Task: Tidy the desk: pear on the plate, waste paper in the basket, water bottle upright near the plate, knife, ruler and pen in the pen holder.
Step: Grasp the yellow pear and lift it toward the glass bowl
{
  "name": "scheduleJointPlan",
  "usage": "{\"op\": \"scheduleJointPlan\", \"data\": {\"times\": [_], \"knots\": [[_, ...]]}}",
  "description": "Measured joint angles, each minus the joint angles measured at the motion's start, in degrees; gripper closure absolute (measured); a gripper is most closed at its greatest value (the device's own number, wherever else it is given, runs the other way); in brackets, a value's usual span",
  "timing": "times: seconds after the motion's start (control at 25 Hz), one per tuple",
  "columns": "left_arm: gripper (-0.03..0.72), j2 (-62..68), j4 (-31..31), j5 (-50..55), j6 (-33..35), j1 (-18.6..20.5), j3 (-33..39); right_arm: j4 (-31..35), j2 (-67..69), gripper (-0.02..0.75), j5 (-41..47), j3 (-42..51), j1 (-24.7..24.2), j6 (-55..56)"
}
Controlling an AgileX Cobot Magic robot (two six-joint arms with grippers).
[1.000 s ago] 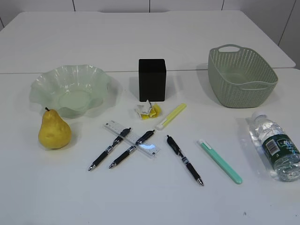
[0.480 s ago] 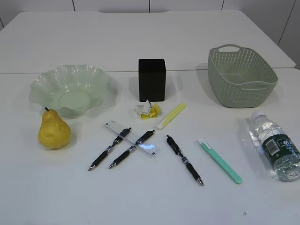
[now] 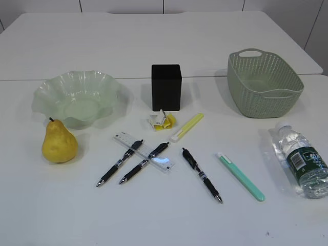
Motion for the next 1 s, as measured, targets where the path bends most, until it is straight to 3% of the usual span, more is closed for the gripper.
{"op": "scheduleJointPlan", "data": {"times": [0.4, 0.64, 1.0], "knots": [[0.226, 0.0, -0.1, 0.0, 0.0, 0.0, 0.0, 0.0, 0.0, 0.153, -0.5, -0.2, 0.0, 0.0], [0.226, 4.2, -1.4, -1.0, 0.0, 0.0, -4.0, 3.3, 0.1, 0.152, -9.9, -1.3, 0.0, 0.0], [0.226, 22.6, -2.3, -5.0, 1.5, 0.0, -10.8, 7.6, 19.0, 0.153, -17.5, -6.8, 0.0, -4.1]]}}
